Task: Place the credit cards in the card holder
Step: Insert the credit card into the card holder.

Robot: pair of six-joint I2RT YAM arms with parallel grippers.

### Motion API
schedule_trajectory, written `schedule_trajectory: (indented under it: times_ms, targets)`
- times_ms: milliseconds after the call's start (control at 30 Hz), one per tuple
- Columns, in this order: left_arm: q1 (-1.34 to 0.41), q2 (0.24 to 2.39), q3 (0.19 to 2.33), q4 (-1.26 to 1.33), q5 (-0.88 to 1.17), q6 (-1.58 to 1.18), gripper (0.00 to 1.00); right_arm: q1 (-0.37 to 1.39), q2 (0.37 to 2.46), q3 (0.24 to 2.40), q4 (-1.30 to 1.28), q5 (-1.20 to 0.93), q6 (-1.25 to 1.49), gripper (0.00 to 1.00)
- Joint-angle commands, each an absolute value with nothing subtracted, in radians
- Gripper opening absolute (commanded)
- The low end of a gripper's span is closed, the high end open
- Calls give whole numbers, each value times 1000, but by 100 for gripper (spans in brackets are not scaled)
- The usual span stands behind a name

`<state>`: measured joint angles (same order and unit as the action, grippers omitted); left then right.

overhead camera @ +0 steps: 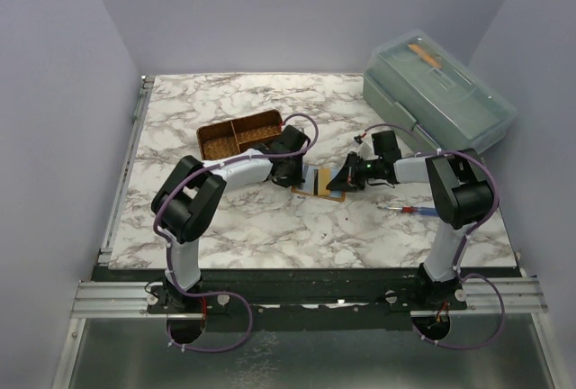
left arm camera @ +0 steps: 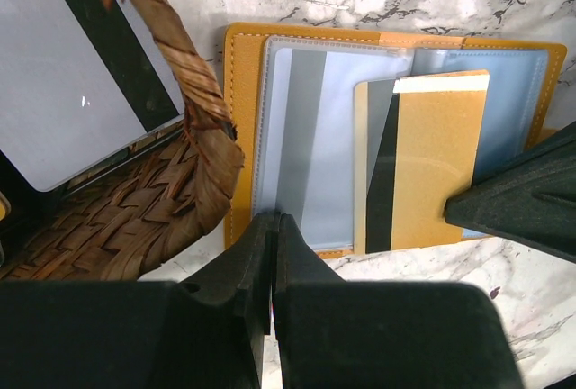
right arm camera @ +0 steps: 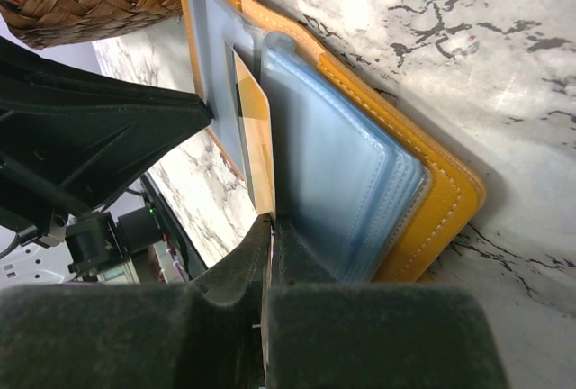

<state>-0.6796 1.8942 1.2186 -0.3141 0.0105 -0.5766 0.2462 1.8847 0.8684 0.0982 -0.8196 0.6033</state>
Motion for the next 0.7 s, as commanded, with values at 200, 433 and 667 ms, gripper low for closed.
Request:
schedule_trajectory:
  times_ms: [200,433,667]
  targets:
    - [-700,1920,1179,-347,-1,-593,5,238,1884,830,218,-735,692,0]
    - [-710,1918,1175,-347,35,-606,5,257,1878,787,281,-699,736,0]
    - [-716,1914,1175,-347,48,-613,5,314,1881,785,308,-658,772,0]
